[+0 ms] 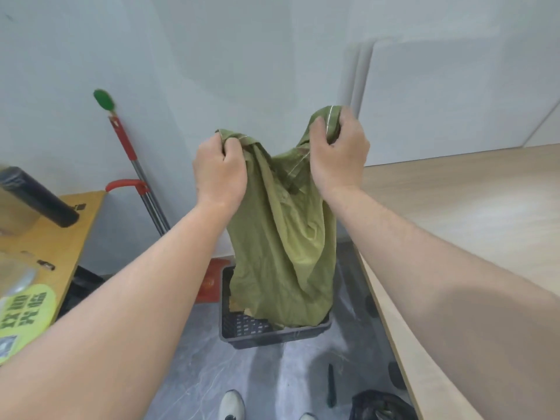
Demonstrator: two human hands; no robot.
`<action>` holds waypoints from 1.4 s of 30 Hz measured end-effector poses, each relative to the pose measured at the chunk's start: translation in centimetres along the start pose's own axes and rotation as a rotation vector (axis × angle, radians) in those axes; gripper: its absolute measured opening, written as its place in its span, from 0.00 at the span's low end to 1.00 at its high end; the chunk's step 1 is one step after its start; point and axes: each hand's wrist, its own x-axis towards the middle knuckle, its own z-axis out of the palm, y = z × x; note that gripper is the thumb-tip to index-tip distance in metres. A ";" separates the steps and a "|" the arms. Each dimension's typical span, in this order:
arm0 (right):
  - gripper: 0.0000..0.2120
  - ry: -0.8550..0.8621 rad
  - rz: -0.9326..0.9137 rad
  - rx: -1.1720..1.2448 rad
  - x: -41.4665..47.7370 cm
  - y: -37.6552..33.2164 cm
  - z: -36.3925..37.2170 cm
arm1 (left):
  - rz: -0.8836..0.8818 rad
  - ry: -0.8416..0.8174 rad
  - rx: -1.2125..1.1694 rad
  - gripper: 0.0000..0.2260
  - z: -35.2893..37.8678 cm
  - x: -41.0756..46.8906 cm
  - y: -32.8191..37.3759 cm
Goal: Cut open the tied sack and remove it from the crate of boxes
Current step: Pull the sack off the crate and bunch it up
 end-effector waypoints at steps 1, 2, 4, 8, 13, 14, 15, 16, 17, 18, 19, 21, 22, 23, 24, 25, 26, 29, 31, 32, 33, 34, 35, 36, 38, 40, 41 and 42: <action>0.15 -0.008 -0.011 0.006 0.0 -0.4 -0.3 | 0.014 0.009 -0.018 0.09 -0.4 -0.1 0.5; 0.15 -0.007 -0.023 0.006 -0.1 -0.7 -0.6 | 0.031 0.028 -0.076 0.08 -0.9 -0.4 1.2; 0.14 -0.003 -0.066 0.027 0.4 -1.8 -1.2 | 0.078 0.066 -0.174 0.09 -1.5 -0.3 2.9; 0.16 -0.075 -0.089 0.037 1.1 -4.8 -2.3 | 0.066 0.066 -0.171 0.13 -3.2 -0.2 5.2; 0.09 -0.081 0.002 -0.032 1.4 -7.6 -4.0 | -0.054 -0.070 -0.071 0.12 -5.9 -0.1 7.5; 0.09 -0.077 0.019 -0.031 1.4 -8.0 -4.5 | -0.062 -0.098 -0.035 0.12 -6.7 -0.1 7.9; 0.11 -0.069 0.034 -0.031 1.5 -8.5 -5.0 | -0.067 -0.114 -0.003 0.12 -7.4 -0.1 8.3; 0.11 -0.062 0.050 -0.037 1.5 -8.9 -5.5 | -0.077 -0.125 0.025 0.12 -8.1 -0.4 8.9; 0.11 -0.057 0.062 -0.046 1.4 -9.4 -6.0 | -0.089 -0.132 0.045 0.12 -8.9 -0.5 9.4; 0.11 -0.048 0.073 -0.050 1.4 -9.9 -6.5 | -0.104 -0.141 0.057 0.11 -9.7 -0.6 9.7; 0.10 -0.027 0.082 -0.052 1.4 -10.3 -7.1 | -0.119 -0.148 0.069 0.10 -10.7 -0.6 10.0; 0.08 0.063 0.119 -0.067 1.4 -11.1 -8.5 | -0.135 -0.146 0.125 0.11 -13.2 -0.6 10.4; 0.07 0.122 0.148 -0.073 1.5 -11.6 -9.3 | -0.125 -0.144 0.159 0.12 -14.6 -0.4 10.3; 0.07 0.184 0.179 -0.071 1.4 -12.2 -10.1 | -0.108 -0.149 0.190 0.15 -16.2 -0.1 10.2; 0.08 0.245 0.208 -0.075 1.3 -12.7 -10.9 | -0.094 -0.153 0.217 0.18 -17.7 0.0 10.3; 0.08 0.303 0.231 -0.079 1.3 -13.2 -11.7 | -0.083 -0.154 0.245 0.22 -19.1 0.2 10.3; 0.09 0.355 0.251 -0.077 1.2 -13.7 -12.3 | -0.073 -0.152 0.264 0.26 -20.5 0.3 10.4; 0.08 0.464 0.322 0.003 0.5 -15.3 -13.6 | -0.037 -0.127 0.316 0.25 -24.3 0.3 10.8; 0.10 0.495 0.364 0.039 -0.3 -16.6 -14.2 | -0.001 -0.119 0.395 0.20 -26.6 0.3 10.9; 0.11 0.516 0.363 0.034 -0.9 -17.1 -14.5 | 0.018 -0.125 0.428 0.19 -27.7 0.3 11.0; 0.11 0.539 0.353 0.029 -1.5 -17.6 -14.9 | 0.041 -0.133 0.463 0.18 -28.5 0.1 11.1; 0.11 0.566 0.342 0.022 -2.2 -18.0 -15.2 | 0.074 -0.138 0.502 0.17 -29.1 -0.1 11.2; 0.10 0.591 0.331 0.023 -2.9 -18.5 -15.7 | 0.110 -0.140 0.541 0.16 -29.6 -0.5 11.4; 0.09 0.612 0.318 0.026 -3.5 -18.8 -16.1 | 0.152 -0.138 0.571 0.14 -29.9 -1.0 11.7; 0.09 0.629 0.287 0.005 -4.7 -19.2 -17.2 | 0.217 -0.134 0.575 0.12 -30.2 -1.8 12.2; 0.10 0.613 0.256 0.005 -5.5 -19.9 -18.3 | 0.238 -0.132 0.556 0.11 -30.4 -2.8 12.6; 0.10 0.600 0.242 0.020 -5.8 -20.3 -18.8 | 0.242 -0.132 0.544 0.11 -30.5 -3.2 13.0; 0.10 0.585 0.229 0.028 -5.9 -20.7 -19.3 | 0.248 -0.137 0.532 0.11 -30.6 -3.5 13.4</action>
